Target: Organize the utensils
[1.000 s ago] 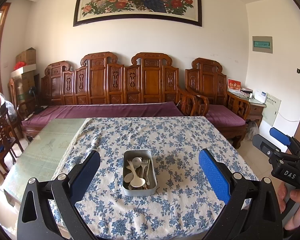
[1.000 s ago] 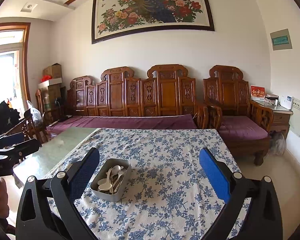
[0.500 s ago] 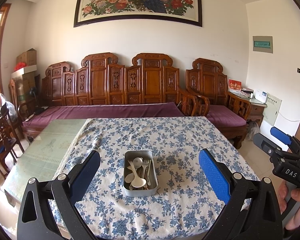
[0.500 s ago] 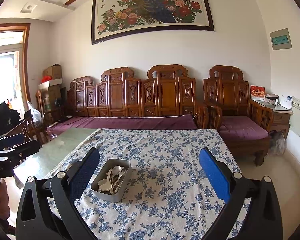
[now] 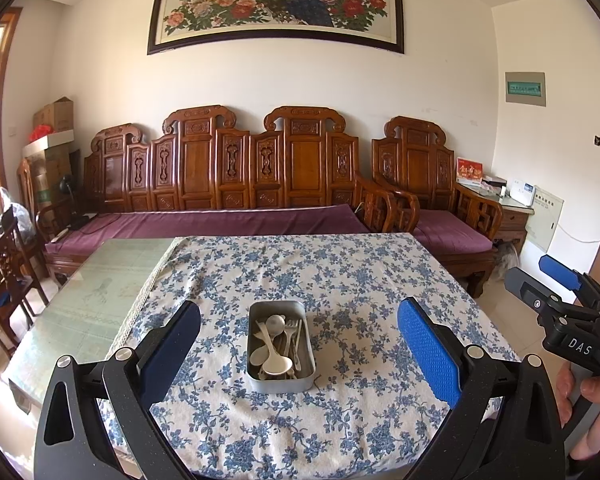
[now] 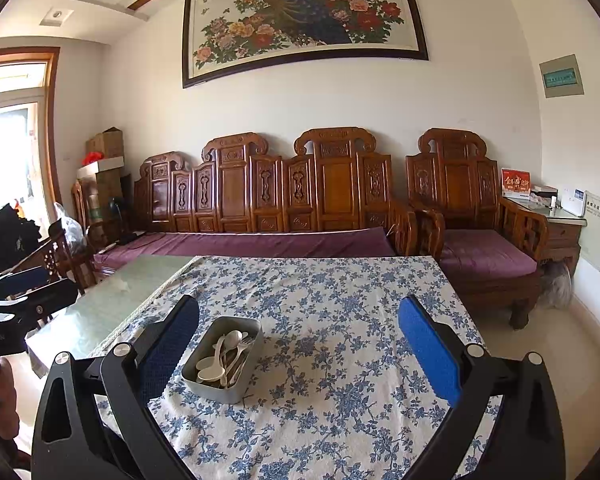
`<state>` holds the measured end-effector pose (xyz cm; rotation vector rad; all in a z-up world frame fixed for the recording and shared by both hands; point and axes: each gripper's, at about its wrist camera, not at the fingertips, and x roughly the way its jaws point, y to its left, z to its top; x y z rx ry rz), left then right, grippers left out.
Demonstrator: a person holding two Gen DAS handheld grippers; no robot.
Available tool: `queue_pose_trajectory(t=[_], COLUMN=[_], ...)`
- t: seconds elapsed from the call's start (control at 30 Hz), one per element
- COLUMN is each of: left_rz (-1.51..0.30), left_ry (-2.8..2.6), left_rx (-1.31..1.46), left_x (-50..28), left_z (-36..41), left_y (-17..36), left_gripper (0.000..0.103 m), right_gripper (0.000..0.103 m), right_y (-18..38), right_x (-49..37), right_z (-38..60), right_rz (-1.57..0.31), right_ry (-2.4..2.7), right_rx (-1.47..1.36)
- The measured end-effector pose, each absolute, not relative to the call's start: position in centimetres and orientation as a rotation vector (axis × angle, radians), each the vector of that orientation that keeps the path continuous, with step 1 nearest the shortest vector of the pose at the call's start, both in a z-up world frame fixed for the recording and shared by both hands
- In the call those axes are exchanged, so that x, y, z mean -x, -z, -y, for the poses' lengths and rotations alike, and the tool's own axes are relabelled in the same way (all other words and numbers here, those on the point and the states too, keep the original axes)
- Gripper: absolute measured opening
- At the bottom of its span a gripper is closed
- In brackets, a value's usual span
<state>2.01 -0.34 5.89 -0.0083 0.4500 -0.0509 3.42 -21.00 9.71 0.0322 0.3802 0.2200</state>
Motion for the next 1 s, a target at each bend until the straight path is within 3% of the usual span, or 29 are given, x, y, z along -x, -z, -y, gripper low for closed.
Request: queue_pose_trajectory(t=[1.0], left_rz=[-0.451], left_ry=[0.051], left_rx=[0.011], left_x=[-2.05], left_z=[0.33], left_y=[-5.85], left_gripper=[0.095], right_gripper=[0.100], right_y=[-9.62], right_x=[-3.55], right_z=[20.95], right_rz=[-0.383], right_ry=[-0.221], right_rx=[-0.037])
